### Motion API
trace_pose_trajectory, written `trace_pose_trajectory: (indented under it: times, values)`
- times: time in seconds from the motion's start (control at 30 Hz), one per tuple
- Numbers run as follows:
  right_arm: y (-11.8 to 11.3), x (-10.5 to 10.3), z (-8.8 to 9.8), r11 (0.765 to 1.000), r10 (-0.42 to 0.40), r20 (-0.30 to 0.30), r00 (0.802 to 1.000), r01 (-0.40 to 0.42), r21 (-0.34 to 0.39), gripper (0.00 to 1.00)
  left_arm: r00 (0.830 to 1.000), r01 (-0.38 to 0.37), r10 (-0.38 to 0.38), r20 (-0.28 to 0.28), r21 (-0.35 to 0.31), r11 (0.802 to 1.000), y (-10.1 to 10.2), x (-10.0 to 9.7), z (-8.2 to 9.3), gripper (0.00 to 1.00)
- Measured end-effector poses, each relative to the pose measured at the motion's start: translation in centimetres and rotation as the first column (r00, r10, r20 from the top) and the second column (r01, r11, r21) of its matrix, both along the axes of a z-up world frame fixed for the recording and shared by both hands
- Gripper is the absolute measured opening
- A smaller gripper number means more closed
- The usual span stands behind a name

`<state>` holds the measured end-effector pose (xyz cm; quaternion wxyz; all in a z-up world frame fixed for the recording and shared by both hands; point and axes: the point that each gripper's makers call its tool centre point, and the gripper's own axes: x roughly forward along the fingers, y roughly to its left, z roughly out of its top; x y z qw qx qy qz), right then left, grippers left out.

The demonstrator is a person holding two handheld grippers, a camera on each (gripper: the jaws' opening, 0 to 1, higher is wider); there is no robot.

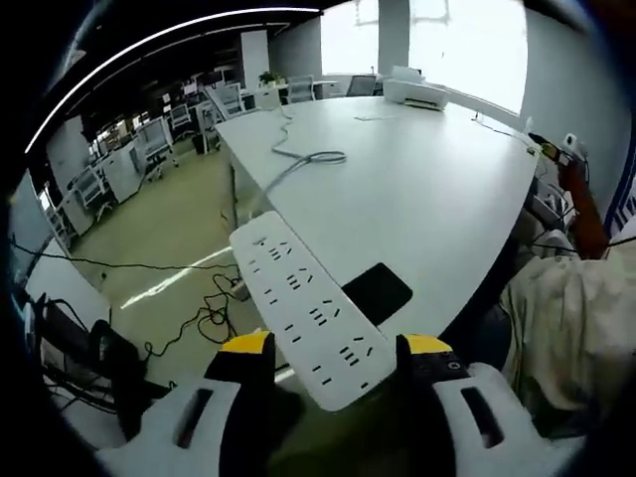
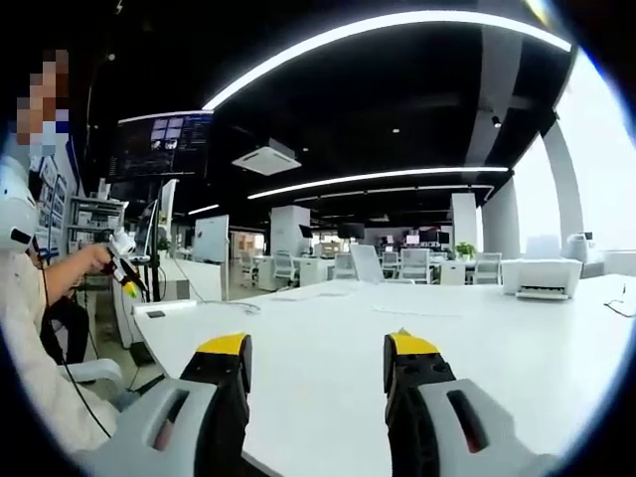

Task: Pick up the power strip scattered on the table, fix it on the side mounting bracket of the table, and press the switch

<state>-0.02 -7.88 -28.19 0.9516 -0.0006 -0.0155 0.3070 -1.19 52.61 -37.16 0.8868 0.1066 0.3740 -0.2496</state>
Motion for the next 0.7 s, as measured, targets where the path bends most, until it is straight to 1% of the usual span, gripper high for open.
trace_pose_trajectory:
  times: [0.13, 0.23, 0.3, 0.57, 0.7]
  values:
    - [0.0, 0.0, -0.3, 1.0, 0.004, -0.004, 1.0, -0.004, 0.001, 0.49, 0.999, 0.018, -0.018, -0.03, 0.0, 1.0, 0.0, 0.1, -0.6, 0.51]
    - [0.0, 0.1, -0.4, 1.0, 0.007, -0.006, 1.0, -0.007, -0.001, 0.48, 0.999, 0.018, -0.017, -0.042, 0.017, 1.0, 0.3, 0.2, -1.0, 0.5]
    - [0.1, 0.1, -0.5, 1.0, 0.01, -0.011, 1.0, -0.01, -0.001, 0.48, 0.999, 0.017, -0.016, -0.05, 0.017, 1.0, 0.4, 0.2, -1.1, 0.5]
    - [-0.2, 0.0, -0.7, 1.0, 0.008, -0.011, 1.0, -0.007, 0.004, 0.48, 0.995, 0.058, -0.056, -0.085, 0.027, 0.998, 0.1, 0.2, -1.4, 0.47]
    - [-0.3, 0.0, -0.8, 1.0, 0.006, -0.013, 1.0, -0.006, 0.002, 0.48, 0.993, 0.065, -0.062, -0.097, 0.025, 0.998, 0.1, 0.5, -1.5, 0.47]
